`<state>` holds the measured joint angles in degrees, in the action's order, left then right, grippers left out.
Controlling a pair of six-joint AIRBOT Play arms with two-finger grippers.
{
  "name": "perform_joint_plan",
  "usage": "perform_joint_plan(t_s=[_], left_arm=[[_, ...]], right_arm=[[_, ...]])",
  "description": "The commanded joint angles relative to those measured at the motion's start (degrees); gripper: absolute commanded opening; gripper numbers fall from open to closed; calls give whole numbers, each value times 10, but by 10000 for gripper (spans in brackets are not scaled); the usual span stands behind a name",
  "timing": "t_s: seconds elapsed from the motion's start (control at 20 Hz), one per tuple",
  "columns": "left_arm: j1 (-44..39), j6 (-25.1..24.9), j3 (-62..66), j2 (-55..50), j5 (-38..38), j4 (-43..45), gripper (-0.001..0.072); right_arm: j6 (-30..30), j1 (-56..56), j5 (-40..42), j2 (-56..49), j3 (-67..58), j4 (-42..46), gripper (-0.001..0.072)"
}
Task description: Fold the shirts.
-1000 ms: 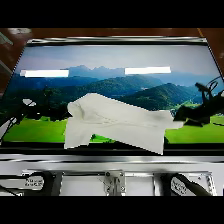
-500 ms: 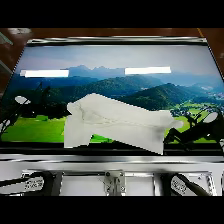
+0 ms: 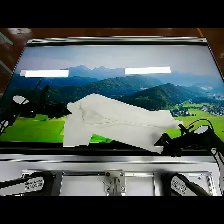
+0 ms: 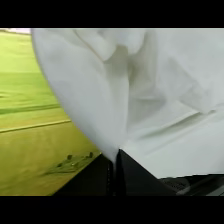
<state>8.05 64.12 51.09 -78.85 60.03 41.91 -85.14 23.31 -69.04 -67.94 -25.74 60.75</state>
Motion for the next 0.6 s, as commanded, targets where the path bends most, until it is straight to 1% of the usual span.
perform_joint_plan(t_s=[0.0, 0.05, 0.1, 0.15, 0.25, 0.3, 0.4, 0.55], left_arm=[[0, 2, 1, 1, 0, -11, 39], [0, 2, 1, 1, 0, -11, 40], [0, 2, 1, 1, 0, -11, 40], [0, 0, 1, 4, -1, -10, 38], [0, 5, 2, 27, -17, -12, 37], [0, 11, 7, 52, -32, -17, 37], [0, 11, 35, 120, -70, -45, 37], [0, 11, 130, 237, -159, -52, 38]], right_arm=[[14, 0, 46, -1, 12, -46, 491], [17, 0, 46, -1, 12, -57, 401], [33, 0, 43, 0, 12, -74, 197], [82, 0, 35, 0, 11, -112, 70], [234, 0, -25, 4, 2, -222, 68], [270, 0, -61, 16, -14, -260, 68], [263, 0, -95, 53, -79, -262, 67], [256, 0, -82, 131, -234, -268, 67]])
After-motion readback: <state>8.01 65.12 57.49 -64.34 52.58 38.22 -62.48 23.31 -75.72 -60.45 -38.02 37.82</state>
